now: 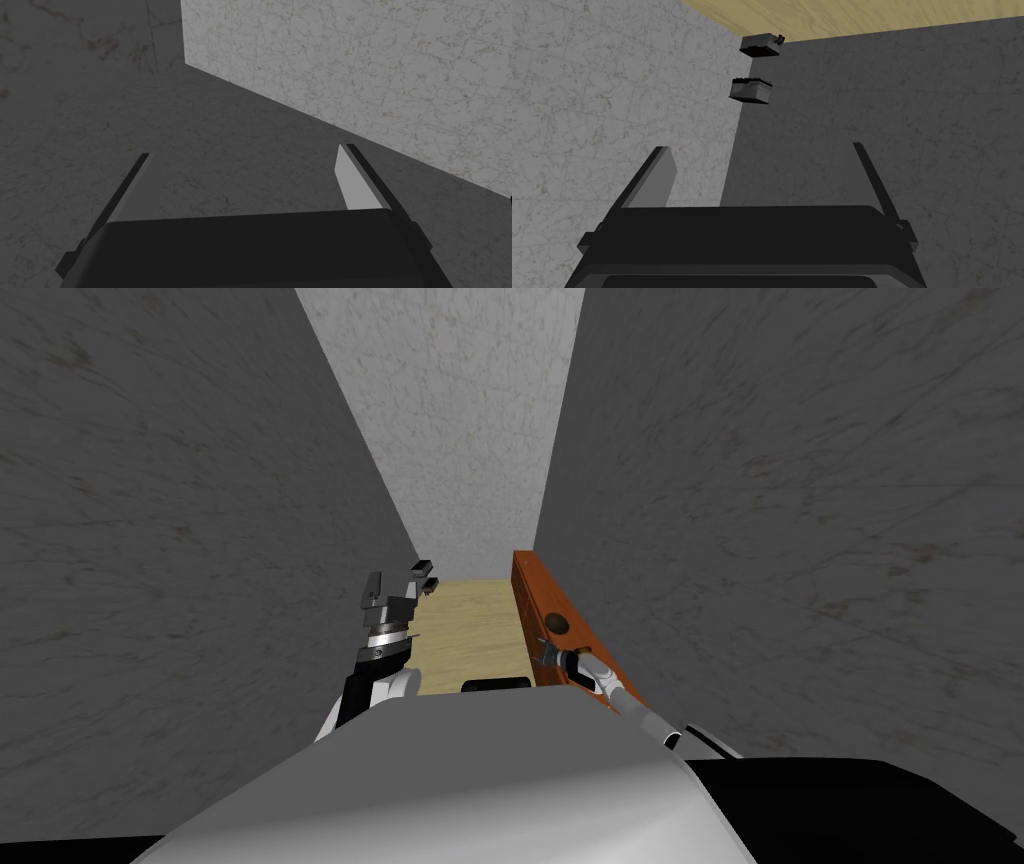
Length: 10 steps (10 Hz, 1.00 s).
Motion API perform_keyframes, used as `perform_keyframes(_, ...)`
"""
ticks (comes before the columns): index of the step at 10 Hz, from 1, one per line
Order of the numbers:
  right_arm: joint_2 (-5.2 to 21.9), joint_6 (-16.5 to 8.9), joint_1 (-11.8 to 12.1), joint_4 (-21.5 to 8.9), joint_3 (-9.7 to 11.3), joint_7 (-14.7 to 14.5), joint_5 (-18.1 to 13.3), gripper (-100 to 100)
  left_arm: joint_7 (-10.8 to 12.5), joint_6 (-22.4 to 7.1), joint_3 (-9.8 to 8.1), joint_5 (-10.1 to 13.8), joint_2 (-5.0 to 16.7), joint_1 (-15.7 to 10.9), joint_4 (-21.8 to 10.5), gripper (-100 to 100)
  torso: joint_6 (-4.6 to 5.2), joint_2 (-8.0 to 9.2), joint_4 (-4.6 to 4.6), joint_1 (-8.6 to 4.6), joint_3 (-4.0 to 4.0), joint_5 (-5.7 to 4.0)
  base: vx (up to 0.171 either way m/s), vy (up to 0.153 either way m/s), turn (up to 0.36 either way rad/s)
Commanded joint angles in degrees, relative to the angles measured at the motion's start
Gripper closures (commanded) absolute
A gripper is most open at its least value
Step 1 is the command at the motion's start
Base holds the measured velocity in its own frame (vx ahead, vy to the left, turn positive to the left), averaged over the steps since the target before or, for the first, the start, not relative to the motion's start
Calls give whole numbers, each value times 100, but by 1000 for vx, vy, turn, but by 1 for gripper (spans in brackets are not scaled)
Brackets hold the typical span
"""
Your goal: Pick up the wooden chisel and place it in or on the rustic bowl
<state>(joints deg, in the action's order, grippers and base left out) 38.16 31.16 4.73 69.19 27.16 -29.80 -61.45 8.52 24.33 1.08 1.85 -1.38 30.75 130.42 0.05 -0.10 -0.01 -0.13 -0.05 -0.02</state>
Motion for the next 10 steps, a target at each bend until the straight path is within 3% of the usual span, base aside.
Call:
perform_keyframes(1,107,-97,1,9,113,33,-272,-100,0,0,0,0,0,0,0,0,0,0,0,0,0,0,11,-24,47)
perform_keyframes(2,230,-146,-94,-224,261,-34,-453,-100,0,0,0,0,0,0,0,0,1,2,0,2,1,-1,15,-24,78)
perform_keyframes(3,230,-146,-94,-224,261,-34,-580,-100,0,0,0,0,0,0,0,0,0,0,0,0,0,0,16,-24,45)
perform_keyframes(4,349,-198,-188,-411,406,-94,-773,-100,0,0,0,0,0,0,0,0,1,0,0,2,0,-1,21,-27,71)
perform_keyframes(5,349,-198,-188,-449,406,-94,-881,-100,0,0,0,0,0,0,0,0,-1,-3,0,1,-2,-1,15,-23,49)
perform_keyframes(6,463,-251,-280,-665,548,-145,-1066,-100,0,0,0,0,0,0,0,0,1,-1,-1,2,-1,-1,17,-21,72)
perform_keyframes(7,463,-251,-280,-665,548,-145,-1174,-100,0,0,0,0,0,0,0,0,1,-1,0,2,-1,0,16,-18,35)
perform_keyframes(10,673,-362,-457,-1043,820,-228,-1704,-100,0,0,0,0,0,1,0,0,2,-2,-1,2,-1,-1,22,-26,53)
